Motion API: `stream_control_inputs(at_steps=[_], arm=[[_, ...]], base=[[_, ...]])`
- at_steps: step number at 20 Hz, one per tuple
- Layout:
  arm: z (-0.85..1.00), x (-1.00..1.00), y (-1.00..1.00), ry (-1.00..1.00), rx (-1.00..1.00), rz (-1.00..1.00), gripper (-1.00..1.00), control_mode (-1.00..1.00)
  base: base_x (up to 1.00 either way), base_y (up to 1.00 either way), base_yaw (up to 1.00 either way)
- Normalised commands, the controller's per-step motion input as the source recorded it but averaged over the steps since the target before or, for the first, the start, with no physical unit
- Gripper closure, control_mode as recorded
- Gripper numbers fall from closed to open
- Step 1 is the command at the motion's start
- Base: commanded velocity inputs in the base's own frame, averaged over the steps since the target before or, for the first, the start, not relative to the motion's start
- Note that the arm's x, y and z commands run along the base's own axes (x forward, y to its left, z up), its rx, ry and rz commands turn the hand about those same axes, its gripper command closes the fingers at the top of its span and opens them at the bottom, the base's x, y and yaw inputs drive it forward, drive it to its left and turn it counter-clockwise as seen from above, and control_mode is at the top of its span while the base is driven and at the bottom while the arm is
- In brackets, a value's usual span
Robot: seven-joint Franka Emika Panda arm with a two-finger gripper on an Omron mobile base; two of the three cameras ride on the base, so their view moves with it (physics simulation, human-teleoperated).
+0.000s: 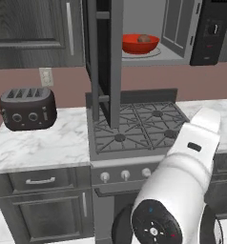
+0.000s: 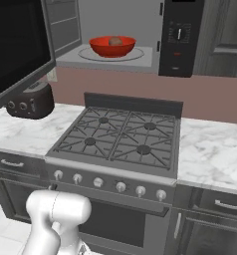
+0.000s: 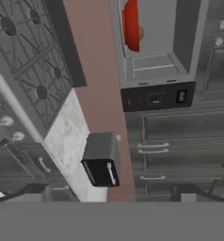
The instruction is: Pick the potato from the sink and place it in the bowl. Then pick the bowl and place it in the microwave. Then close the microwave door and press the start button.
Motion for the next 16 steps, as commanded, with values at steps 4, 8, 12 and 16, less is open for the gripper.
stream_control_inputs(at_steps=[4, 8, 12, 16], arm=[[0.02, -0.71, 0.85, -0.19, -0.17, -0.23, -1.00, -1.00], [0.18, -0.18, 1.00, -0.14, -0.23, -0.21, -1.00, -1.00], [0.24, 0.06, 1.00, -0.11, -0.28, -0.18, -1.00, -1.00], [0.02, 0.75, 1.00, 0.00, -0.26, -0.20, -1.00, -1.00]], base=[[0.00, 0.00, 0.00], [0.00, 0.00, 0.00], [0.00, 0.00, 0.00], [0.00, 0.00, 0.00]])
